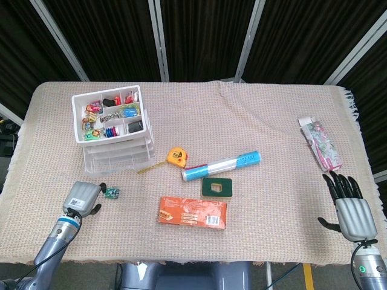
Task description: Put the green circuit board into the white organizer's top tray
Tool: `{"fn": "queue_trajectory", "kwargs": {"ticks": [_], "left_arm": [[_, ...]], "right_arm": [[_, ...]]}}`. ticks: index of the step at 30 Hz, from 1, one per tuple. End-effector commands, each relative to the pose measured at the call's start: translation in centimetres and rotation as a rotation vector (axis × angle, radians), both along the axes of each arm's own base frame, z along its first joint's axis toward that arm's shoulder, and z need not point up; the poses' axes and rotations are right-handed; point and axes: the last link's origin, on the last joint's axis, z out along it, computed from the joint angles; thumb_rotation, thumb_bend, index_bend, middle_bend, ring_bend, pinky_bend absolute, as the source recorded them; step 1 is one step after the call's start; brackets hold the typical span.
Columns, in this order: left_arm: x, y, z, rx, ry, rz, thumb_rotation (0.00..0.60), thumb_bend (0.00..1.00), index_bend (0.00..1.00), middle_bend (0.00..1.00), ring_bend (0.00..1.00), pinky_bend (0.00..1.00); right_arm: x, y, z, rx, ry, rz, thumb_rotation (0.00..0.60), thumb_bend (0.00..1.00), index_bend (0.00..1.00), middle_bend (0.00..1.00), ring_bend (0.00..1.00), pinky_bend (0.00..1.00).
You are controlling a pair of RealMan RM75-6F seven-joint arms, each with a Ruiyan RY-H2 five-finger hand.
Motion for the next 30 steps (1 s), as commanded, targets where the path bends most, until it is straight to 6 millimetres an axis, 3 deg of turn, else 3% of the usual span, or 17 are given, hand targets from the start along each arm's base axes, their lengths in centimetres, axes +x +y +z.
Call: {"fn": "queue_trajectory", "kwargs": {"ticks": [1,13,30], "left_arm": [[-0.2,0.1,-0.4,0.002,0.009,0.009,0.600,0.34,0.41,0.98,0.95,0.76],[-1.0,0.8,-1.0,0.030,0.015,0.040,0.600,0.34,0.37,0.98,0.95,0.76],[-0.8,1.5,-2.5,0.010,0.006,0.067,0.600,0.34,0.31,0.98,0.95,0.76]], "right_arm": [[0.0,0.0,0.0,0.001,0.000,0.001,0.600,0.00,0.04,0.00,0.00,0.00],[0.0,0.0,0.0,0.004,-0.001,-0.001,0.600,0.00,0.04,0.00,0.00,0.00],[0.0,0.0,0.0,0.008,-0.007,-0.004,0.600,0.00,0.04,0.00,0.00,0.00]]}}
